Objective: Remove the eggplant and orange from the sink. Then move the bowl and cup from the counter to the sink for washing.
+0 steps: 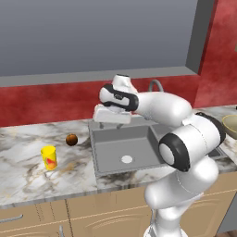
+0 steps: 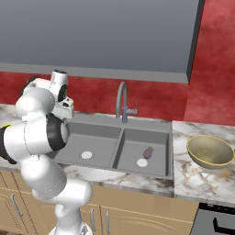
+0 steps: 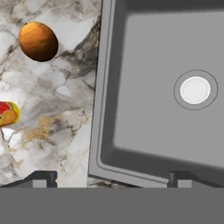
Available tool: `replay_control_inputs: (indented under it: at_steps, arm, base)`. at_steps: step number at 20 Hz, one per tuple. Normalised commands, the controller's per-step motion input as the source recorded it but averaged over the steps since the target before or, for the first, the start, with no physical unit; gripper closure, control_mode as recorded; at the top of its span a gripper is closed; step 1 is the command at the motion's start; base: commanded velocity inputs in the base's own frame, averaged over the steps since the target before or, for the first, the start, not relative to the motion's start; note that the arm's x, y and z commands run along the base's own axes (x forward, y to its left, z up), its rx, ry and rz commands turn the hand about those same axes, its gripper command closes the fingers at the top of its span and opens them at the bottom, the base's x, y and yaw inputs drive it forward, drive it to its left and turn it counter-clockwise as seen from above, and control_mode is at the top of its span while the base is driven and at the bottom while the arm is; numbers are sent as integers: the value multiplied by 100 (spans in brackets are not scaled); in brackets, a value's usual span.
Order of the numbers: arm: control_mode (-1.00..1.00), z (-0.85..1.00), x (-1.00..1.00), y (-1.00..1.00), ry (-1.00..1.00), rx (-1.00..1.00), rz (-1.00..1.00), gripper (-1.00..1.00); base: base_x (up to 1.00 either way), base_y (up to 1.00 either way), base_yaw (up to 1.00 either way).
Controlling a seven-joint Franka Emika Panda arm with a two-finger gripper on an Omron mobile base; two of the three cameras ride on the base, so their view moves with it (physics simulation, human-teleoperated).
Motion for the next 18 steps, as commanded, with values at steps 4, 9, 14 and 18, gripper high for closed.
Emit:
replay_control_inputs:
  at_steps: [4,9,14,18]
  arm:
    - [-100,0,-11,-29,0,0,0,-100]
    - [-100,0,-15,-32,0,0,0,-100]
    - [-100,0,-18,-31,0,0,0,-100]
    - [-100,0,-15,-36,0,0,2,-100]
  base:
    - [0,0,0]
    - [0,0,0]
    - [0,0,0]
    - [0,0,0]
